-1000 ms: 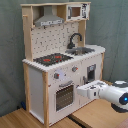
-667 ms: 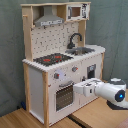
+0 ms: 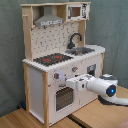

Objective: Play with the kitchen

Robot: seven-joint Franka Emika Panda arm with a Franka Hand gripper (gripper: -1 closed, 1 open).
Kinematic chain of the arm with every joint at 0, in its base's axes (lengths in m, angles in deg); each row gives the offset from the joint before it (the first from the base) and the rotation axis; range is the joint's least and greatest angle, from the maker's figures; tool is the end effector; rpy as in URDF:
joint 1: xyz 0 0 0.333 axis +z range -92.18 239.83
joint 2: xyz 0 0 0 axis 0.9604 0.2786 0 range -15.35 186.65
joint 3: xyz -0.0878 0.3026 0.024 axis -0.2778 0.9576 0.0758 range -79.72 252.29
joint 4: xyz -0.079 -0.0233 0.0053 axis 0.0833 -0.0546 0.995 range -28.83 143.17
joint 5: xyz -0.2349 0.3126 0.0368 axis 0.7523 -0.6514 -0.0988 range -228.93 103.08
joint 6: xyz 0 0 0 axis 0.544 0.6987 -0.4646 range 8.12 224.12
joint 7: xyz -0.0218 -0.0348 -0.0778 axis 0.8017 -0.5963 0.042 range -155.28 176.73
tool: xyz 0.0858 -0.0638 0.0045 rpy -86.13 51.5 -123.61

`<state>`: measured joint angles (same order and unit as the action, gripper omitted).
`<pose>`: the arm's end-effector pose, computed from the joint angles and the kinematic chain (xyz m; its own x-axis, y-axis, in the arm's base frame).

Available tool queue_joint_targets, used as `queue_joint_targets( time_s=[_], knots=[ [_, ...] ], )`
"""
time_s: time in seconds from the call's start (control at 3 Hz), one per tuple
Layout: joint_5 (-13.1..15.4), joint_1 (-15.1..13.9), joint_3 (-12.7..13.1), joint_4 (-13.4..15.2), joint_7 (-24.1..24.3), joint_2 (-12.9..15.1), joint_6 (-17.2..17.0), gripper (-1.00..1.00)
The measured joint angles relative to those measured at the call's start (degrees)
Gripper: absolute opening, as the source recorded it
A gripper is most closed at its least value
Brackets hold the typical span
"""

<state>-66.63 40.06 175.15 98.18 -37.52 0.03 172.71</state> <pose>0.2418 0.5095 0.3540 -0.0338 0.7512 -0.6592 0.0660 0.6599 0.7485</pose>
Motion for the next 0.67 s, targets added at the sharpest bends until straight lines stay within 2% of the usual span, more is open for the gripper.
queue_joint_targets(
  time_s=[0.33, 0.67],
  knots=[
    [0.0, -5.0, -0.6, -0.6, 0.0, 0.5, 3.2, 1.0],
    [0.1, -7.9, 2.5, -4.3, -1.6, 0.4, 4.6, 1.0]
  ],
)
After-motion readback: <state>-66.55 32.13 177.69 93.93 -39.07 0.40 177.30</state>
